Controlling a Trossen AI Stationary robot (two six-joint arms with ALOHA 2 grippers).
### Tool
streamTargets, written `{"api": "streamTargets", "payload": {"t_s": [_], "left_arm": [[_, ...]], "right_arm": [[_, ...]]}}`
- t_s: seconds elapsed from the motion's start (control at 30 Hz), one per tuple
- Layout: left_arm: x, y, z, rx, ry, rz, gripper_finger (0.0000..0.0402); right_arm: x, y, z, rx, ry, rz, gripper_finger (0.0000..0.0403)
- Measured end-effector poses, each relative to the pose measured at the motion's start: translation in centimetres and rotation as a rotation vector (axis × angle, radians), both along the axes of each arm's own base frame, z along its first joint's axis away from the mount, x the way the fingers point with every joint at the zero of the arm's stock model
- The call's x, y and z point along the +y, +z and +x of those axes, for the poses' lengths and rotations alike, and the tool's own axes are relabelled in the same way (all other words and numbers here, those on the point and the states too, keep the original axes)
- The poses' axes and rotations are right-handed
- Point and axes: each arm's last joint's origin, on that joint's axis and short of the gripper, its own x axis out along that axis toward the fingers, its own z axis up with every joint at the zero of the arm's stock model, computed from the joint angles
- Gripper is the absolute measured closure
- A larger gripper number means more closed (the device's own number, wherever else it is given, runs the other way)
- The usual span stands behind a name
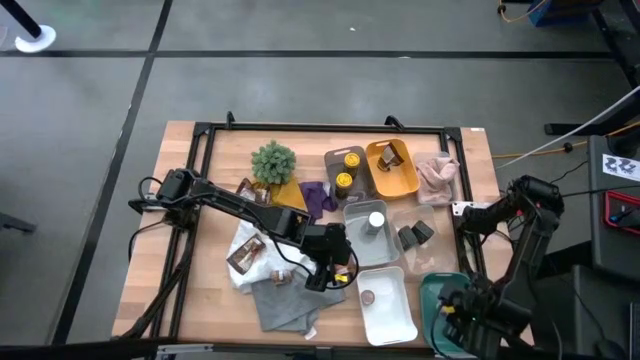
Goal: Sort spices by type
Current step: Put the black seasoning bottle into the green bin
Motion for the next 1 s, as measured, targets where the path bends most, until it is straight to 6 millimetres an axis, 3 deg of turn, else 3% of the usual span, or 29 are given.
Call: {"api": "streamTargets", "payload": {"t_s": [0.5,0.87,1.0], "left_arm": [[0.0,0.0,0.0,0.001,0.000,0.000,0.0153],[0.5,-0.3,-0.2,0.040,0.001,0.019,0.0153],[1.1,-0.7,-0.5,0.057,-0.093,0.114,0.0153]], "right_arm": [[-0.1,-0.2,0.0,0.004,0.003,-0.007,0.0122],[0.0,-0.2,-0.3,0.088,0.010,0.023,0.0119],[0.0,-0.2,-0.4,0.142,0.012,0.046,0.0119]]}}
